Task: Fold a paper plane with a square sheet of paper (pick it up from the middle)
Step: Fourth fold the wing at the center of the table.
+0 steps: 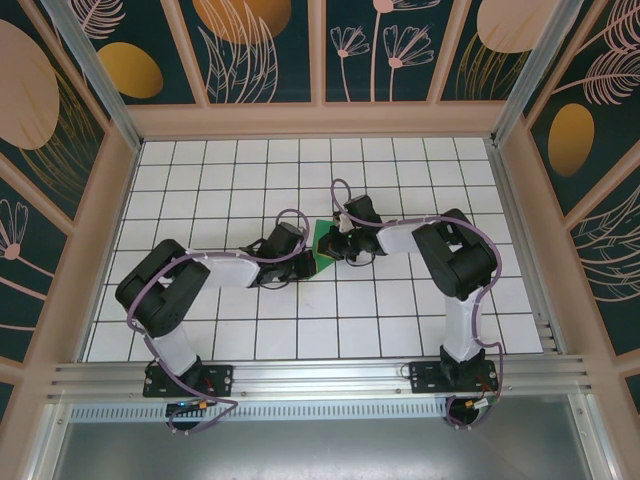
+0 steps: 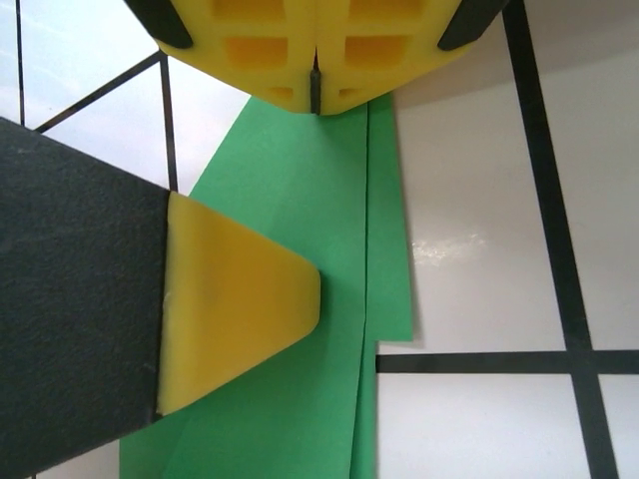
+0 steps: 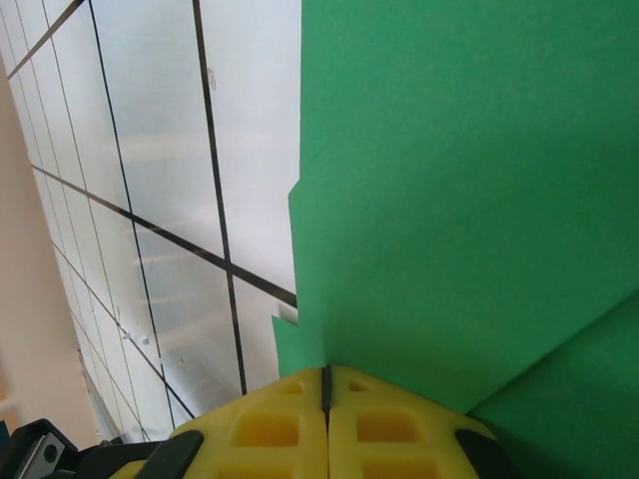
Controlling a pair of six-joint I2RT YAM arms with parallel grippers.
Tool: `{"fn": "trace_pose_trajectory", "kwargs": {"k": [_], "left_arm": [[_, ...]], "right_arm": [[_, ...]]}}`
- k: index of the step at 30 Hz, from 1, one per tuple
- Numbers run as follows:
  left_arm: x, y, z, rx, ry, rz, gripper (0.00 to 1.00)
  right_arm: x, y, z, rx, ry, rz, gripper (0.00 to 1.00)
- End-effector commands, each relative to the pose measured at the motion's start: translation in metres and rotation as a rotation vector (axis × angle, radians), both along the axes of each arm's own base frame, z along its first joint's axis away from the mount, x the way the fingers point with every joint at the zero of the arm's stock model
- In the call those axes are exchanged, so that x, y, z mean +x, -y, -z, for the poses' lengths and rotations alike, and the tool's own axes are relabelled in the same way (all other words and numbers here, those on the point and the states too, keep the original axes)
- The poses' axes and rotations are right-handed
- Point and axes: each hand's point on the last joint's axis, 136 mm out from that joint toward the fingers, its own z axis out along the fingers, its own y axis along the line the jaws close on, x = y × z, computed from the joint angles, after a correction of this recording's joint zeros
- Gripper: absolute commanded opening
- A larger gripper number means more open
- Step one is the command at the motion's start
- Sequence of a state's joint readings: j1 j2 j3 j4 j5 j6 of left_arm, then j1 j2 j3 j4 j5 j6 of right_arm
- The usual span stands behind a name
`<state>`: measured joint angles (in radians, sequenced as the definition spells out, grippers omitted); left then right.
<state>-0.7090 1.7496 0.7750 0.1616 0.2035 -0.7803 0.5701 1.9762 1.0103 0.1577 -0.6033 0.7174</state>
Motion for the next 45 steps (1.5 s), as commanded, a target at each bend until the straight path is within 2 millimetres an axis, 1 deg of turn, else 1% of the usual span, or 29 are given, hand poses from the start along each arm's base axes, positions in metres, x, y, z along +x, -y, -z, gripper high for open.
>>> {"fn": "trace_pose_trajectory", "kwargs": {"k": [1, 3, 9, 13, 15, 17, 19, 20, 21, 24, 26, 27, 31, 33, 35, 37, 38, 39, 40, 41, 42, 44, 45], "left_arm": [[-0.013, -0.014, 0.023, 0.069, -0.068, -0.021, 0.0], [-0.015, -0.016, 0.025, 0.071, -0.073, -0.024, 0.0], [-0.014, -0.017, 0.024, 0.071, -0.069, -0.029, 0.0], [-0.015, -0.017, 0.024, 0.07, -0.073, -0.027, 0.0], [-0.017, -0.017, 0.025, 0.07, -0.078, -0.023, 0.0], [-0.02, -0.018, 0.027, 0.07, -0.09, -0.021, 0.0], [-0.024, -0.019, 0.031, 0.071, -0.107, -0.019, 0.0], [-0.027, -0.02, 0.034, 0.071, -0.12, -0.016, 0.0], [-0.03, -0.02, 0.036, 0.07, -0.131, -0.012, 0.0], [-0.036, -0.022, 0.041, 0.063, -0.151, -0.01, 0.0], [-0.039, -0.023, 0.043, 0.059, -0.158, -0.009, 0.0], [-0.039, -0.023, 0.042, 0.054, -0.155, -0.008, 0.0], [-0.037, -0.019, 0.038, 0.043, -0.143, 0.005, 0.0], [-0.035, -0.017, 0.034, 0.038, -0.132, 0.011, 0.0], [-0.03, -0.014, 0.027, 0.027, -0.106, 0.017, 0.0], [-0.02, -0.009, 0.015, 0.013, -0.068, 0.011, 0.0], [-0.015, -0.006, 0.007, 0.004, -0.044, 0.01, 0.03], [-0.009, -0.003, -0.001, -0.006, -0.022, 0.009, 0.08], [-0.003, 0.001, -0.008, -0.014, 0.0, 0.006, 0.17], [0.005, 0.006, -0.028, -0.044, 0.047, 0.001, 0.21], [0.01, 0.008, -0.038, -0.06, 0.072, -0.002, 0.25], [0.019, 0.011, -0.057, -0.076, 0.124, -0.016, 0.36], [0.023, 0.008, -0.063, -0.076, 0.146, -0.031, 0.41]], "right_arm": [[0.005, 0.002, -0.018, 0.018, 0.083, -0.004, 0.08], [0.001, 0.0, -0.019, 0.014, 0.089, -0.02, 0.09], [-0.015, -0.005, -0.008, -0.022, 0.057, -0.057, 0.09], [-0.015, -0.002, 0.008, -0.073, 0.02, -0.058, 0.09], [-0.012, 0.001, 0.013, -0.091, 0.016, -0.055, 0.08], [-0.005, 0.008, 0.017, -0.104, 0.017, -0.04, 0.08], [0.006, 0.016, 0.017, -0.108, 0.024, -0.02, 0.08], [0.009, 0.015, 0.016, -0.113, 0.033, -0.025, 0.08], [0.022, 0.026, 0.016, -0.119, 0.04, 0.007, 0.08], [0.05, 0.04, 0.012, -0.116, 0.063, 0.051, 0.09], [0.072, 0.05, 0.01, -0.105, 0.075, 0.091, 0.09], [0.081, 0.055, 0.011, -0.106, 0.077, 0.109, 0.09], [0.118, 0.071, 0.002, -0.104, 0.112, 0.171, 0.09], [0.131, 0.077, -0.002, -0.115, 0.124, 0.187, 0.1], [0.139, 0.08, -0.012, -0.112, 0.14, 0.193, 0.1], [0.14, 0.079, -0.026, -0.104, 0.163, 0.192, 0.12], [0.136, 0.079, -0.032, -0.098, 0.17, 0.191, 0.13], [0.134, 0.079, -0.038, -0.093, 0.175, 0.194, 0.14], [0.128, 0.081, -0.043, -0.09, 0.177, 0.2, 0.16], [0.122, 0.081, -0.047, -0.084, 0.177, 0.206, 0.18], [0.115, 0.083, -0.05, -0.079, 0.177, 0.212, 0.21], [0.096, 0.085, -0.052, -0.076, 0.165, 0.221, 0.32], [0.089, 0.084, -0.053, -0.072, 0.164, 0.222, 0.35]]}}
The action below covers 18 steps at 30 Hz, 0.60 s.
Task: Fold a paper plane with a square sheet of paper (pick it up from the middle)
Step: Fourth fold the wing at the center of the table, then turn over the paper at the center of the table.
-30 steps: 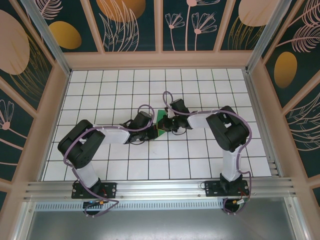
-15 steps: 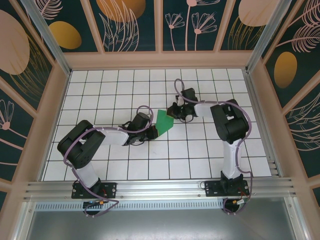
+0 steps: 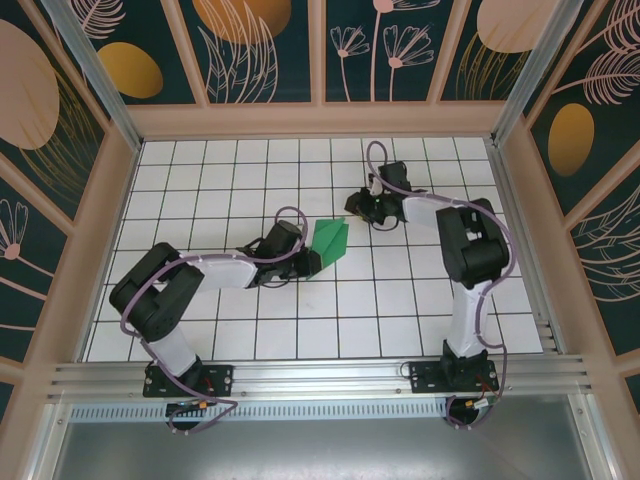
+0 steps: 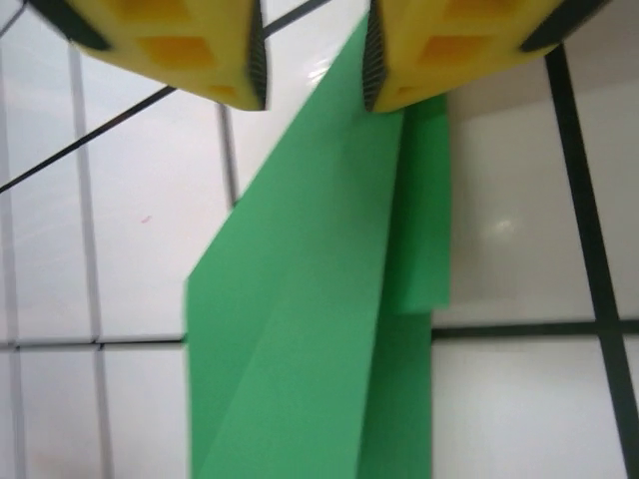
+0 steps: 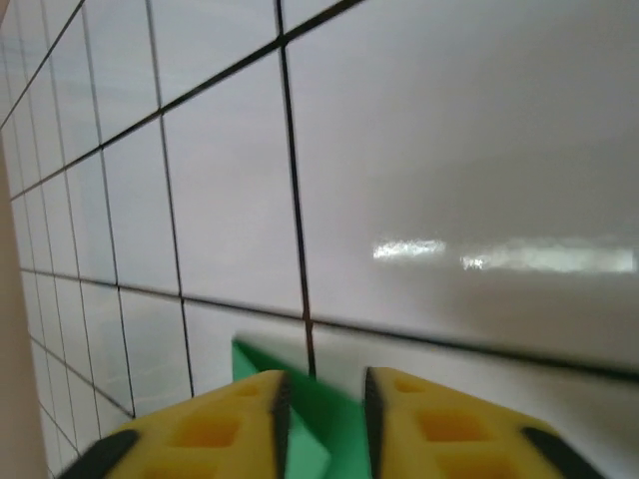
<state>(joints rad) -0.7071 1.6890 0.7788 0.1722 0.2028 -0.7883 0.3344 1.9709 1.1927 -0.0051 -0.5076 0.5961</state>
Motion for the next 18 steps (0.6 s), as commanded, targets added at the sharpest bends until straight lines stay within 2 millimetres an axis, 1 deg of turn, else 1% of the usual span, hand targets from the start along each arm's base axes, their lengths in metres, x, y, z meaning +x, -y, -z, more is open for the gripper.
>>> {"fn": "trace_pose_trajectory", "kwargs": {"k": [1, 4, 6, 7, 10, 12, 15, 18], "left_arm": [[0.019, 0.0, -0.043, -0.019, 0.116, -0.042, 0.46], [0.029, -0.019, -0.051, 0.024, 0.17, -0.123, 0.64], [0.033, -0.031, -0.053, 0.053, 0.196, -0.166, 0.74], [0.034, -0.038, -0.053, 0.071, 0.204, -0.187, 0.79], [0.038, -0.056, -0.052, 0.113, 0.216, -0.244, 0.89], [0.04, -0.065, -0.05, 0.125, 0.214, -0.267, 0.93], [0.04, -0.071, -0.049, 0.122, 0.206, -0.285, 0.98], [0.04, -0.076, -0.046, 0.114, 0.192, -0.301, 0.98]], "right_arm": [[-0.026, -0.003, -0.017, 0.019, 0.012, 0.005, 0.37], [-0.05, -0.011, -0.013, 0.048, -0.019, 0.003, 0.43], [-0.061, -0.022, -0.01, 0.063, -0.034, -0.011, 0.45], [-0.065, -0.028, -0.009, 0.066, -0.039, -0.021, 0.45], [-0.071, -0.045, -0.002, 0.069, -0.057, -0.042, 0.46], [-0.072, -0.054, 0.002, 0.071, -0.065, -0.058, 0.45], [-0.072, -0.064, 0.009, 0.071, -0.079, -0.076, 0.41], [-0.072, -0.069, 0.012, 0.081, -0.085, -0.086, 0.39]]}}
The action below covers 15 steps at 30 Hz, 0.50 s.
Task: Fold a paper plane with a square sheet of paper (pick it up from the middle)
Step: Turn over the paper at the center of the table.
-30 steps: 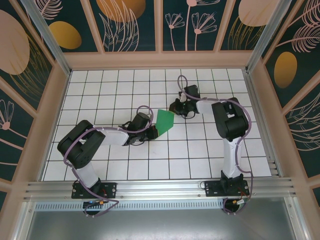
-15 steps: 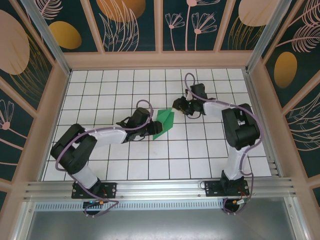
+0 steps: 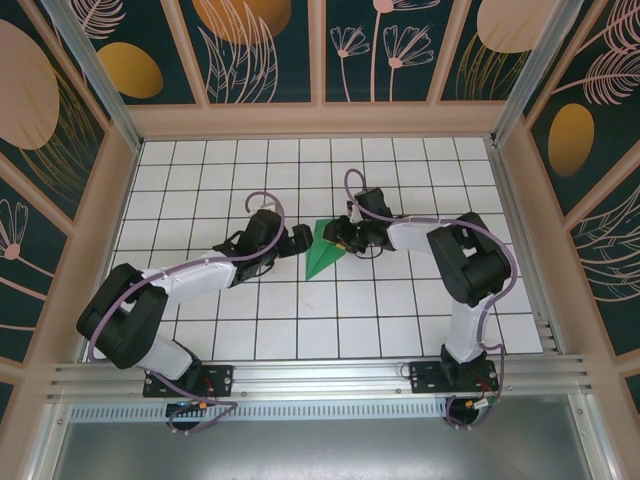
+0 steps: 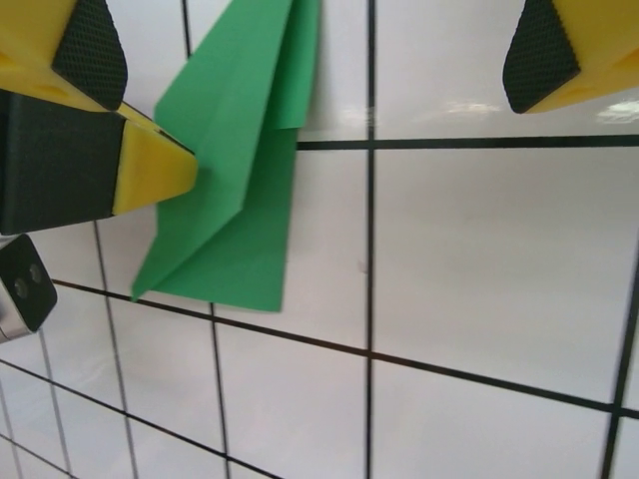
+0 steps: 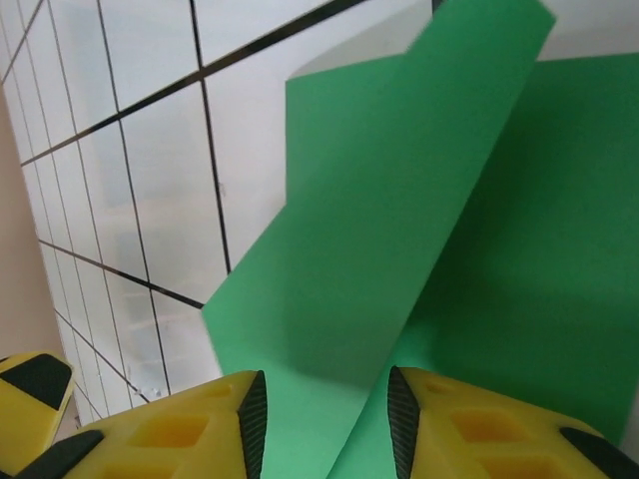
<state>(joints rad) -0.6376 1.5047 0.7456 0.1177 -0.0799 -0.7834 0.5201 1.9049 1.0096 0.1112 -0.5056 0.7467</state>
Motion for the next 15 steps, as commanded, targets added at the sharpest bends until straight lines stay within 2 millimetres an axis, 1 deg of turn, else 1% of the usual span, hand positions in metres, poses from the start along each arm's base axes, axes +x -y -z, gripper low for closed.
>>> {"fn": "trace_pose_trajectory", "kwargs": {"k": [1, 7, 12, 15], "left_arm": [[-0.002, -0.013, 0.002, 0.006, -0.014, -0.038, 0.98], [-0.002, -0.018, 0.009, -0.053, -0.054, -0.06, 0.98], [-0.002, -0.021, 0.012, -0.096, -0.077, -0.062, 0.98], [-0.003, -0.021, 0.012, -0.124, -0.086, -0.057, 0.98]], "right_arm": [[0.008, -0.01, -0.007, 0.039, 0.018, -0.002, 0.38], [0.002, -0.019, -0.008, 0.089, 0.028, -0.037, 0.31], [-0.002, -0.023, 0.0, 0.105, 0.016, -0.04, 0.24], [-0.002, -0.023, 0.003, 0.115, 0.018, -0.038, 0.23]]}}
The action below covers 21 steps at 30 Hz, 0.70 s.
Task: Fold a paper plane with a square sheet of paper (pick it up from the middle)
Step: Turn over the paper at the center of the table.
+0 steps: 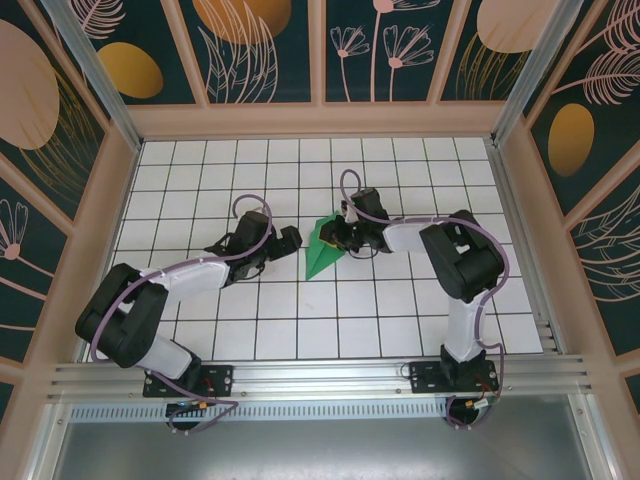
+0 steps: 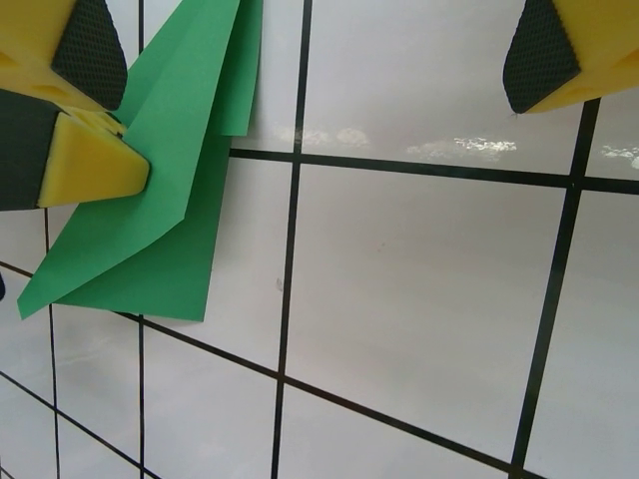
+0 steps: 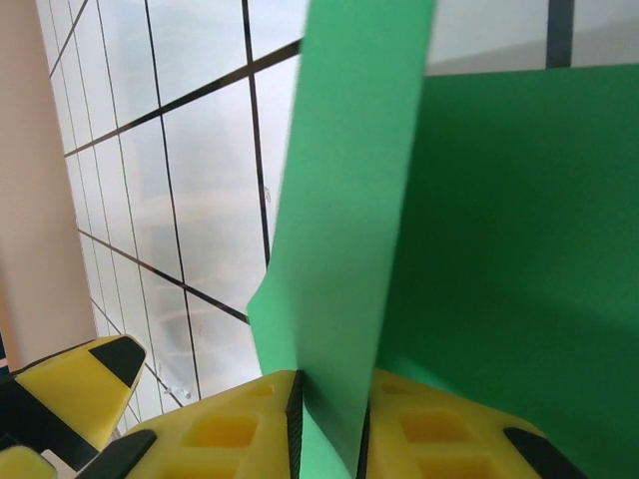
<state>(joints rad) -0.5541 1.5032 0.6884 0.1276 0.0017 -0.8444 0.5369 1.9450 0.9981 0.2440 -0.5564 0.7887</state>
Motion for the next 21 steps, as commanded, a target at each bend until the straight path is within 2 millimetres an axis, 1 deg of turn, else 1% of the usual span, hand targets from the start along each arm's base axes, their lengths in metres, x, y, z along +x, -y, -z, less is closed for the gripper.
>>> {"fn": "trace_pose_trajectory", "kwargs": {"k": [1, 2, 4, 7, 8, 10, 11, 15, 17, 18, 21], "left_arm": [[-0.002, 0.003, -0.009, -0.077, 0.007, 0.008, 0.98], [-0.002, 0.004, -0.01, -0.085, 0.006, 0.01, 0.99], [-0.002, 0.004, -0.011, -0.096, 0.007, 0.014, 0.99], [-0.003, 0.006, -0.013, -0.108, 0.006, 0.026, 0.98], [-0.004, 0.006, -0.014, -0.111, 0.005, 0.026, 0.99], [-0.004, 0.006, -0.016, -0.119, 0.005, 0.026, 0.98], [-0.004, 0.006, -0.016, -0.124, 0.003, 0.023, 0.99], [-0.007, 0.009, -0.022, -0.189, 0.005, 0.037, 0.98], [-0.009, 0.014, -0.026, -0.246, 0.007, 0.056, 0.99], [-0.011, 0.017, -0.029, -0.275, 0.007, 0.07, 0.98], [-0.015, 0.03, -0.044, -0.366, 0.028, 0.13, 0.99]], "right_arm": [[-0.003, -0.005, 0.004, 0.033, 0.001, -0.014, 0.24], [-0.003, -0.005, 0.005, 0.035, 0.003, -0.014, 0.24], [-0.01, -0.012, 0.007, 0.035, -0.003, -0.033, 0.24], [-0.014, -0.015, 0.008, 0.047, -0.003, -0.036, 0.23], [-0.015, -0.016, 0.008, 0.05, -0.004, -0.037, 0.22], [-0.015, -0.017, 0.006, 0.062, -0.002, -0.038, 0.13], [-0.014, -0.017, 0.002, 0.072, 0.01, -0.04, 0.1], [-0.009, -0.019, -0.03, 0.153, 0.083, -0.061, 0.05], [-0.012, -0.023, -0.049, 0.211, 0.118, -0.091, 0.05], [-0.006, -0.015, -0.061, 0.248, 0.136, -0.083, 0.05], [-0.01, -0.011, -0.089, 0.356, 0.162, -0.111, 0.05]]}}
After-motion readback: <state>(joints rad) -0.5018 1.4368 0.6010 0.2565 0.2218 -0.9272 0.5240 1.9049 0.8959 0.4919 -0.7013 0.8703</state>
